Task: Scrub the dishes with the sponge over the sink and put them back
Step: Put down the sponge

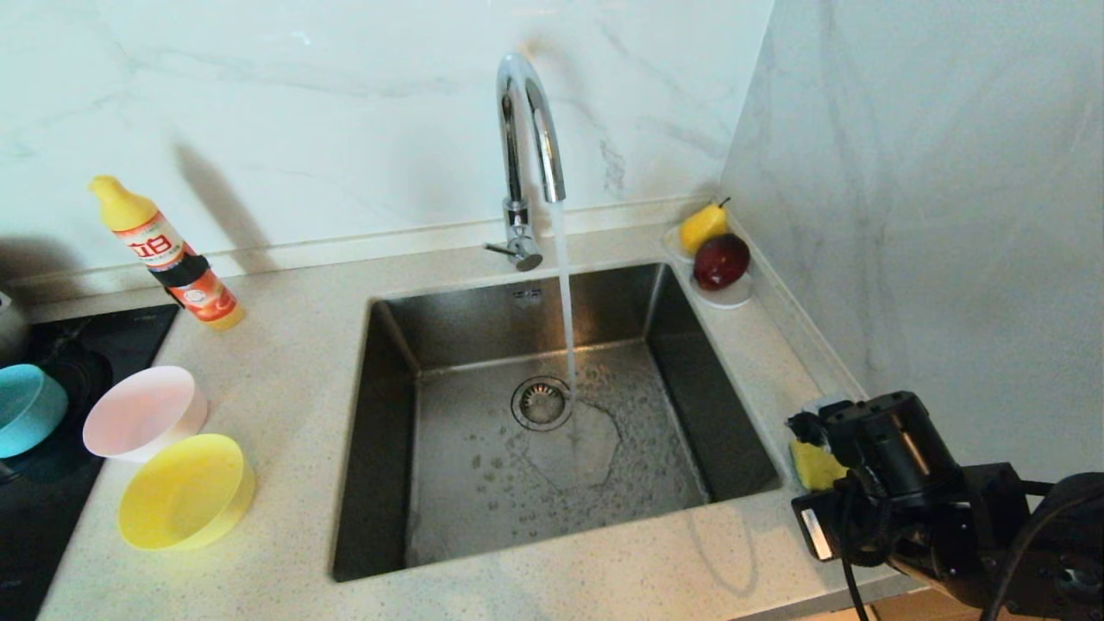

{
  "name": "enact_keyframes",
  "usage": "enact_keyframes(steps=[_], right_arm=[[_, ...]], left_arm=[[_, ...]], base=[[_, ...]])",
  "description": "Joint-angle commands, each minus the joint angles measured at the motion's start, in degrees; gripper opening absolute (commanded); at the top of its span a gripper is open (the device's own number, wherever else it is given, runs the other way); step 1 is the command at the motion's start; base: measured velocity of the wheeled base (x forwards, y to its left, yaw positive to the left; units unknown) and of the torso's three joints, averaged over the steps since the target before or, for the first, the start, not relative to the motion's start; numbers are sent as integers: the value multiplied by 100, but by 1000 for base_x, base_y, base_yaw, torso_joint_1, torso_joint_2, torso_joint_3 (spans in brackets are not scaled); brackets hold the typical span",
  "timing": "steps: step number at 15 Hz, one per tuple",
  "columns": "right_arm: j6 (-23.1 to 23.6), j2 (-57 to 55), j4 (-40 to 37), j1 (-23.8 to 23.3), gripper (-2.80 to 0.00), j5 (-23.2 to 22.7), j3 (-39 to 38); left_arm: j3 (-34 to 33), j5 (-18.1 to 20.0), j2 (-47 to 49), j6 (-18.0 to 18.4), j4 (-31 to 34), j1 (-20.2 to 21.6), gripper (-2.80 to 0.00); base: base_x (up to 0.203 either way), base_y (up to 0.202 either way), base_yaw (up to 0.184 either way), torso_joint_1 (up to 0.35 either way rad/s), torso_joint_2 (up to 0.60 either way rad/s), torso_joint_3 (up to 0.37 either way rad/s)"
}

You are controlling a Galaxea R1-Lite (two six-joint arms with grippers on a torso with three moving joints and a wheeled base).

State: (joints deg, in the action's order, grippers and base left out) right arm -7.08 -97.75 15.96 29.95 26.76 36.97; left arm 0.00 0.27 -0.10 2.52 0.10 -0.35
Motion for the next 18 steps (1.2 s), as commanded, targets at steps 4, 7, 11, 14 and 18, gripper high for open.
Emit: enact_keyframes(steps=[4,7,11,14,18], right_arm=[[-7,-88,12,-16,-280,21,81],[-12,-95,12,-42,-280,5,91],[-4,-122,12,-193,-280,-32,223],[84,-131,21,-218,-52,-30,257],[67,-98,12,-218,0,-118,241]], left_arm=[[-34,-1,1,3,-1,0,-280],[-35,-1,1,3,-1,0,-280],[-35,-1,1,3,-1,0,-280],[-33,-1,1,3,-1,0,-280],[-35,-1,1,3,-1,0,-280]], base=[[0,0,0,0,0,0],[0,0,0,0,0,0],[0,0,0,0,0,0],[0,0,0,0,0,0],[0,0,0,0,0,0]])
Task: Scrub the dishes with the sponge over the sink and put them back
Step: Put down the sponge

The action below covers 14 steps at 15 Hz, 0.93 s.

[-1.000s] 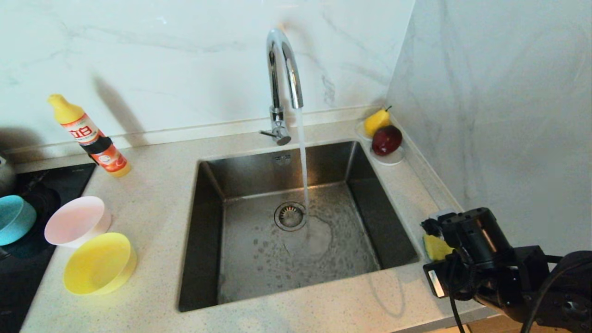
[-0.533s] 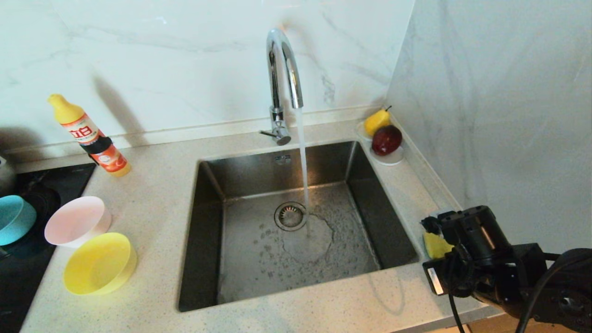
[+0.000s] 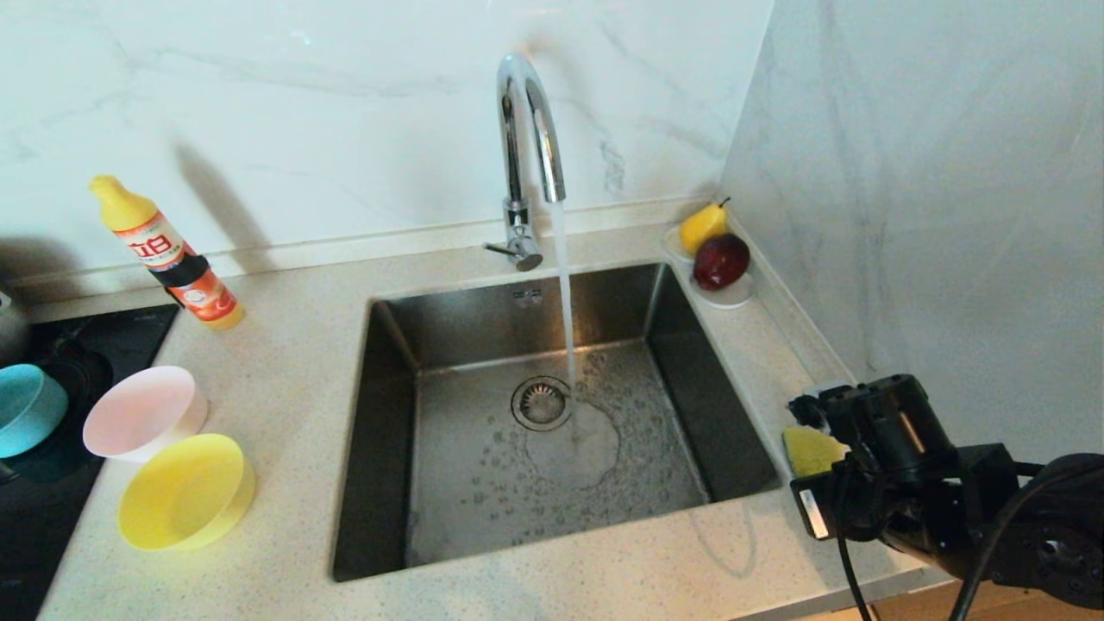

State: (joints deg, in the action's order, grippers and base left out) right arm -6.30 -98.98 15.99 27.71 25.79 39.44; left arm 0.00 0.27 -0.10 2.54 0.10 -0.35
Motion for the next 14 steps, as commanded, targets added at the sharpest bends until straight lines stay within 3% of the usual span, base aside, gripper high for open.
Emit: enact_keyframes(steps=[1,10,11,14], right_arm=[[-12,45,10,6,0,-48,-6],[-32,404,10,125,0,-34,2],[-24,529,10,167,-277,-28,-34],[-11,1100,10,431,-280,-44,-42]], left_arm=[[-28,0,1,1,-1,0,-280],[-26,0,1,1,-1,0,-280],[-26,0,1,1,-1,0,-280],[-28,0,1,1,-1,0,-280]], base=[[0,0,0,0,0,0],[0,0,0,0,0,0],[0,0,0,0,0,0],[0,0,0,0,0,0]])
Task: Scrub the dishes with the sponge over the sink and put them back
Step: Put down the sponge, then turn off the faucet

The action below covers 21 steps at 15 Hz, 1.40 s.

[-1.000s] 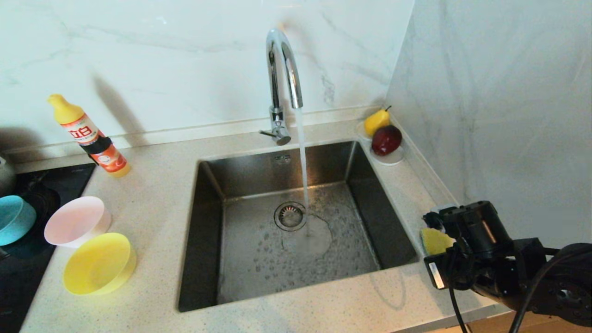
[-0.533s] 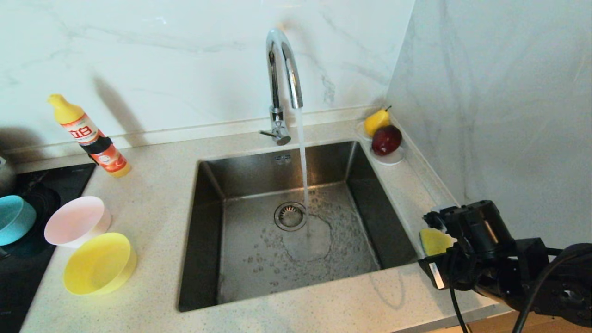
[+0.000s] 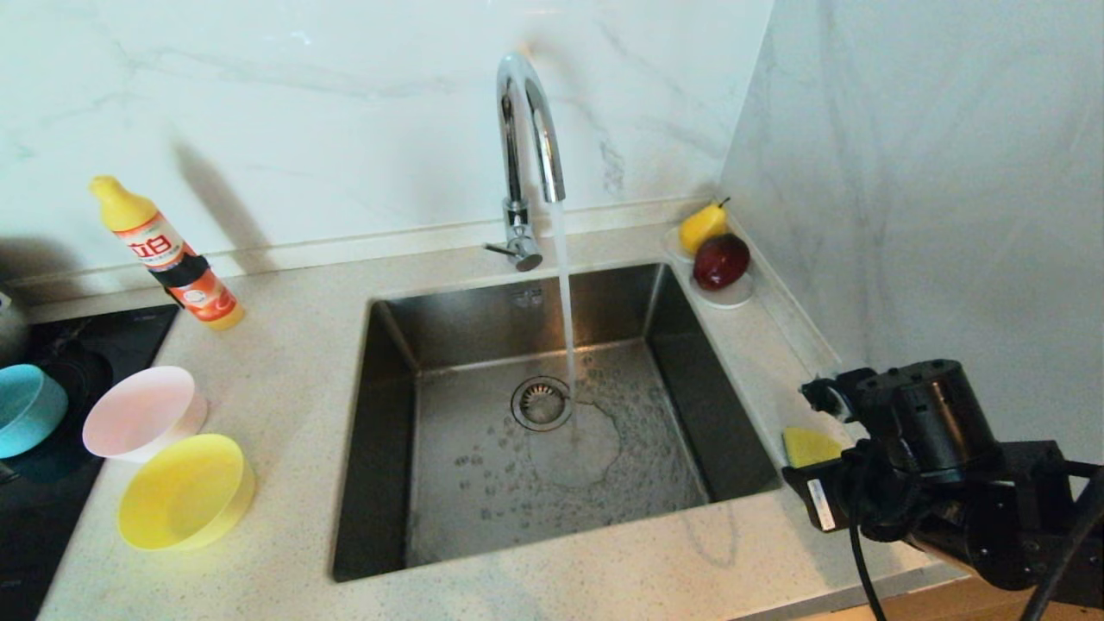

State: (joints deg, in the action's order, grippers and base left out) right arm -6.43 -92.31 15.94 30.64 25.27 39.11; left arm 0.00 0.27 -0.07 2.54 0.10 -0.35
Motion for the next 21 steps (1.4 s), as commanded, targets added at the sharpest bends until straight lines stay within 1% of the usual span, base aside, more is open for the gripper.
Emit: enact_keyframes(steps=[1,4,6,7,10,12,13,15,16,17,19,21], right_arm=[[14,701,10,284,-280,3,-22],[33,1558,13,573,-280,-87,-43],[182,2140,14,634,-280,-379,-85],[296,2424,14,646,-280,-618,-149],[754,3246,17,613,-280,-1735,-468],[1043,3693,21,485,-280,-2362,-629],[1095,3909,18,394,-280,-2683,-686],[1148,4328,15,161,-280,-3511,-896],[1177,4534,15,14,-280,-3918,-1050],[1250,4708,14,-228,-280,-4253,-1184],[1355,5091,-13,-753,-280,-4589,-1450],[1382,5465,-46,-1382,-280,-4716,-1776]], left_arm=[[-35,0,-1,1,-1,0,-280],[-26,0,-1,1,-1,0,-280],[-29,0,-1,1,-1,0,-280],[-35,0,-1,1,-1,0,-280],[-27,0,-1,1,-1,0,-280],[-35,0,-1,1,-1,0,-280],[-28,0,-1,1,-1,0,-280],[-30,0,-1,1,-1,0,-280],[-35,0,-1,1,-1,0,-280],[-35,0,-1,1,-1,0,-280],[-26,0,-1,1,-1,0,-280],[-30,0,-1,1,-1,0,-280]], base=[[0,0,0,0,0,0],[0,0,0,0,0,0],[0,0,0,0,0,0],[0,0,0,0,0,0],[0,0,0,0,0,0],[0,0,0,0,0,0],[0,0,0,0,0,0],[0,0,0,0,0,0],[0,0,0,0,0,0],[0,0,0,0,0,0],[0,0,0,0,0,0],[0,0,0,0,0,0]])
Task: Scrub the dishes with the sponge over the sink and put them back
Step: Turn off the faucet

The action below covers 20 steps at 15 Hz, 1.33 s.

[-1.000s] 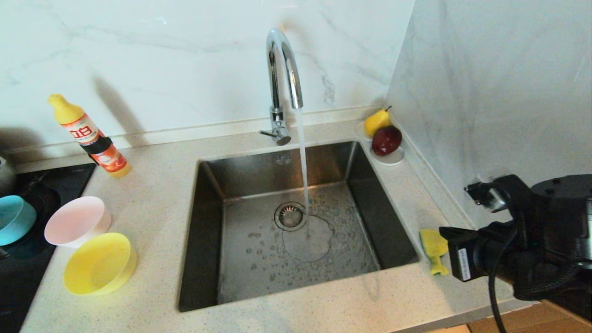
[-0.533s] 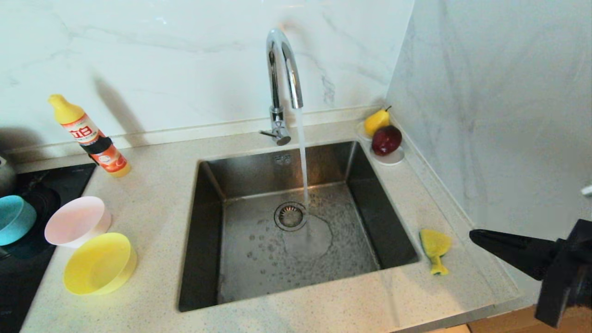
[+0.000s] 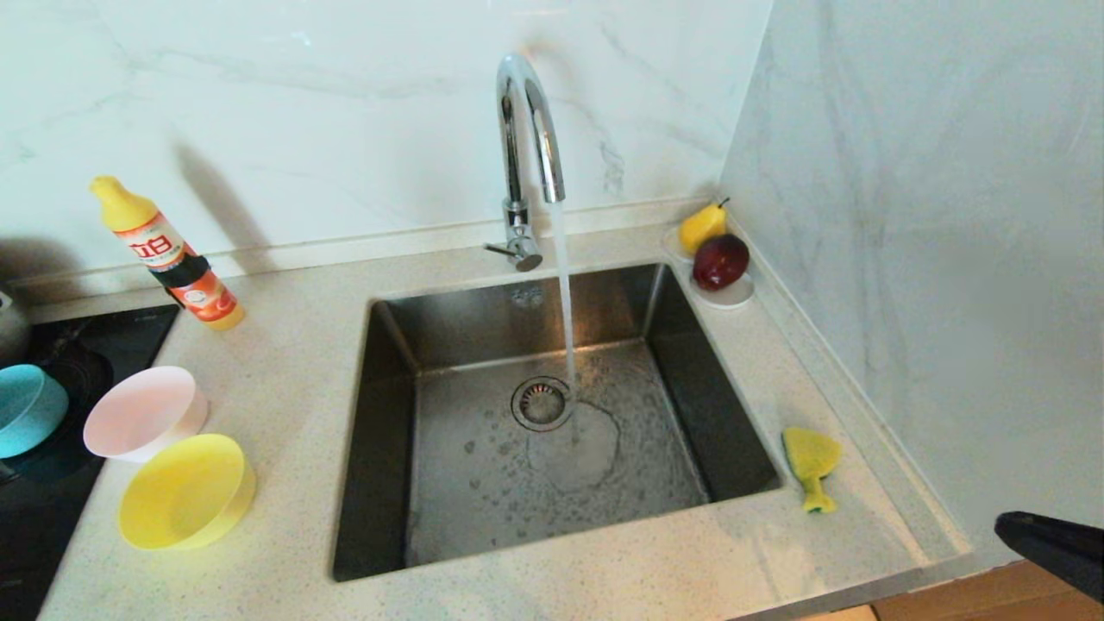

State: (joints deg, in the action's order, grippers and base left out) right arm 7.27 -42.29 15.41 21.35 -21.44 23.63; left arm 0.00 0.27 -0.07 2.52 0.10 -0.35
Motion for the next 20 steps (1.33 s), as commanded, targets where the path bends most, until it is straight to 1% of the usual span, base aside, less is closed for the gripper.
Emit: enact_keyframes(steps=[1,2,3,5,8,13,14,15,16,18,19,20], right_arm=[[20,663,3,-793,-280,-55,-418],[25,948,-3,-1092,-280,-54,-653],[26,1238,-10,-1264,-280,-45,-902],[27,1782,-53,-1450,-280,-18,-1351],[22,2430,-227,-1740,-280,2,-1779],[14,3648,-789,-2104,-280,38,-2242],[13,3801,-882,-2118,-280,262,-2256],[17,4003,-936,-2123,-280,640,-2263],[2,4209,-969,-2125,-280,1112,-2278],[-15,4244,-1129,-2126,-280,2066,-2341],[-48,4246,-1351,-2126,-280,2108,-2357],[-50,4247,-1550,-2127,-280,2030,-2363]], left_arm=[[-35,0,-1,3,-1,0,-280],[-35,0,-1,3,-1,0,-280],[-35,0,-1,3,-1,0,-280],[-29,0,-1,3,-1,0,-280],[-35,0,-1,0,-1,0,-280],[-35,0,-1,2,-1,0,-280],[-28,0,-1,-1,-1,0,-280],[-35,0,-1,3,-1,0,-280],[-26,0,-1,3,-1,0,-280],[-34,0,-1,-6,-1,0,-280],[-28,0,-1,-2,-1,0,-280],[-27,0,-1,-6,-1,0,-280]], base=[[0,0,0,0,0,0],[0,0,0,0,0,0],[0,0,0,0,0,0],[0,0,0,0,0,0],[0,0,0,0,0,0],[0,0,0,0,0,0],[0,0,0,0,0,0],[0,0,0,0,0,0],[0,0,0,0,0,0],[0,0,0,0,0,0],[0,0,0,0,0,0],[0,0,0,0,0,0]])
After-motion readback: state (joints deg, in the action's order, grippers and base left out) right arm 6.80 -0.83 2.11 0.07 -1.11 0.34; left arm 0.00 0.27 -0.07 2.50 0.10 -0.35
